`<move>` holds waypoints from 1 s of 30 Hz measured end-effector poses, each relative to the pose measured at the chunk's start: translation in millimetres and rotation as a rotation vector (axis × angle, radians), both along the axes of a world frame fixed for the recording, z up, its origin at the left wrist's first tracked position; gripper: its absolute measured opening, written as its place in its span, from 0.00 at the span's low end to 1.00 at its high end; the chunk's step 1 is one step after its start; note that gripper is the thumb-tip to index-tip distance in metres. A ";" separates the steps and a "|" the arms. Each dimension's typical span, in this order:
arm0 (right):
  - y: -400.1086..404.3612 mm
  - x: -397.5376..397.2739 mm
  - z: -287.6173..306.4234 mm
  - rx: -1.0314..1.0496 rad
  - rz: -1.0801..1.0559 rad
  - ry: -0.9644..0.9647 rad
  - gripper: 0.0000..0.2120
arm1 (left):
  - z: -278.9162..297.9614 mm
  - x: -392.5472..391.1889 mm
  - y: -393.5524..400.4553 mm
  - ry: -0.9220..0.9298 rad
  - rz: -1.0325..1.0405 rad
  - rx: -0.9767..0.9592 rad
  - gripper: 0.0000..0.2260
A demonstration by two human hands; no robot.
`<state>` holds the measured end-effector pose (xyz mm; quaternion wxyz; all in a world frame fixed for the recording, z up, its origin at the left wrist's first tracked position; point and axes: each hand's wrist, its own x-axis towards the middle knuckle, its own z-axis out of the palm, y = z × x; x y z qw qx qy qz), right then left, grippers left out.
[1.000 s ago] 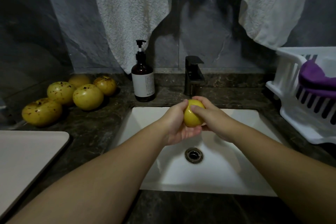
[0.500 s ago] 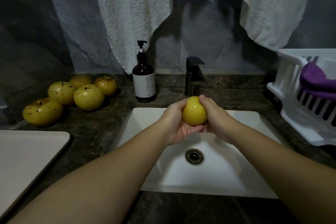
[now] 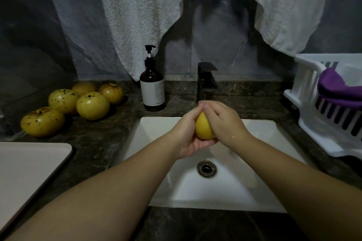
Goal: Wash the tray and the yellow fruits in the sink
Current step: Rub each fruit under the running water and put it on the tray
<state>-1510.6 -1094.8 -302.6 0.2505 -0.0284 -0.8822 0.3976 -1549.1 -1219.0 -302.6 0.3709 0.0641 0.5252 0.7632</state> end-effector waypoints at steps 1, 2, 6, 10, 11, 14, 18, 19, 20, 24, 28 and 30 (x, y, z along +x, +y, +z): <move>3.6 -3.3 1.6 -0.134 -0.029 -0.093 0.11 | -0.6 1.1 0.2 0.023 -0.013 -0.040 0.22; 4.3 -5.6 4.1 -0.202 -0.069 -0.193 0.11 | -1.1 2.3 0.8 0.045 -0.028 -0.077 0.23; -2.1 -5.1 -1.3 -0.035 -0.160 -0.168 0.15 | -1.8 3.9 3.7 0.042 -0.046 -0.122 0.22; -5.3 -4.0 -3.8 -0.134 -0.117 -0.048 0.14 | -2.2 1.0 1.6 0.083 -0.044 -0.124 0.19; -7.5 -5.7 0.7 -0.405 -0.141 -0.134 0.12 | -3.4 -0.1 0.8 0.107 -0.037 -0.137 0.19; -10.9 -10.4 5.1 -0.682 -0.253 -0.342 0.15 | -5.1 -1.1 1.6 0.144 -0.027 -0.155 0.19; -17.7 0.1 0.9 -0.119 -0.072 -0.096 0.19 | -4.3 -4.7 0.4 -0.007 0.037 -0.059 0.19; -15.9 1.5 0.5 -0.049 0.001 -0.084 0.20 | -4.1 -6.6 -1.4 -0.049 0.054 -0.032 0.19; -12.4 2.1 0.4 0.001 0.056 -0.102 0.21 | -4.1 -8.7 -3.4 -0.078 0.066 -0.011 0.19; 10.6 -6.8 25.2 -0.143 -0.176 -0.108 0.18 | -0.3 -15.3 -8.1 -0.129 0.153 0.027 0.18; 35.0 -21.4 59.9 0.059 -0.368 -0.034 0.11 | -1.1 -15.3 -3.3 -0.165 0.166 0.057 0.17; 39.2 -30.2 72.5 0.190 -0.332 -0.049 0.13 | -2.3 -16.0 -1.3 -0.166 0.158 0.063 0.17</move>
